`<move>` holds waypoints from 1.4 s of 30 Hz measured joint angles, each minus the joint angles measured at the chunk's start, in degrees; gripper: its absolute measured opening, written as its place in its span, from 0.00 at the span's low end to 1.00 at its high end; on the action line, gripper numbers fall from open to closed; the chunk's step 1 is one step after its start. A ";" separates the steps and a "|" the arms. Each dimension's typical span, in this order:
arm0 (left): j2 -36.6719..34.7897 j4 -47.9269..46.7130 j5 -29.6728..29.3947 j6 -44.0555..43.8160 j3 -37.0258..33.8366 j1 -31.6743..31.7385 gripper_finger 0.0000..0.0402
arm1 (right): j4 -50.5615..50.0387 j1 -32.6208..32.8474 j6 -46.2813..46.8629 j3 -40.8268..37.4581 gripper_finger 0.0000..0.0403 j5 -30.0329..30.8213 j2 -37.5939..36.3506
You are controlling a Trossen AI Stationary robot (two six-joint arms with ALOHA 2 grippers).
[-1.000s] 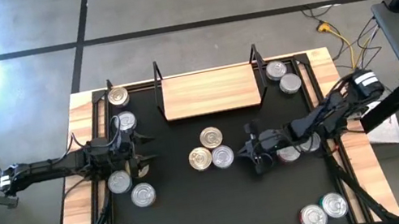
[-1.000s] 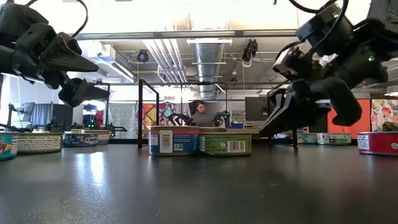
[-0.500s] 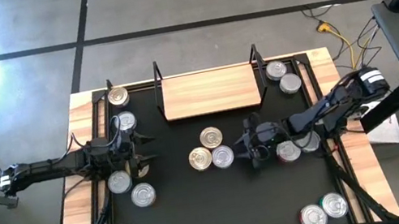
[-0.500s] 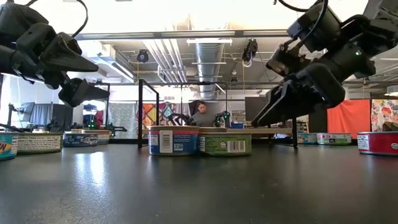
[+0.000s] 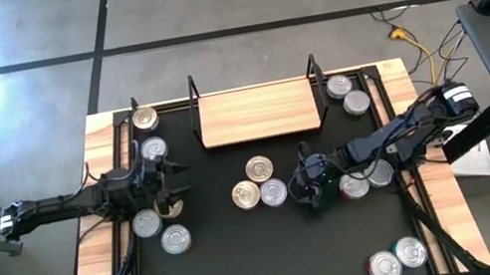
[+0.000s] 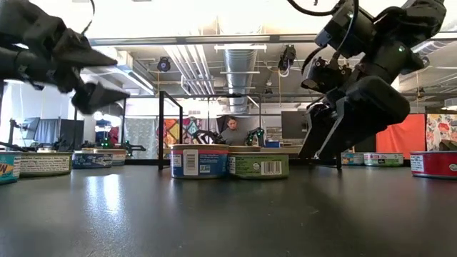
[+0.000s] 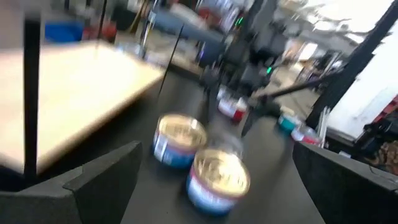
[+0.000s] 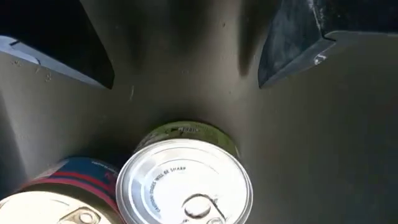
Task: Stack canned seafood by type on shelf
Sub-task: Put the green tuna can on the shelf
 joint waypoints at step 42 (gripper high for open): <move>66.44 36.67 -44.72 13.44 24.94 -38.32 1.00 | 18.39 8.61 -3.25 0.41 0.97 9.61 10.12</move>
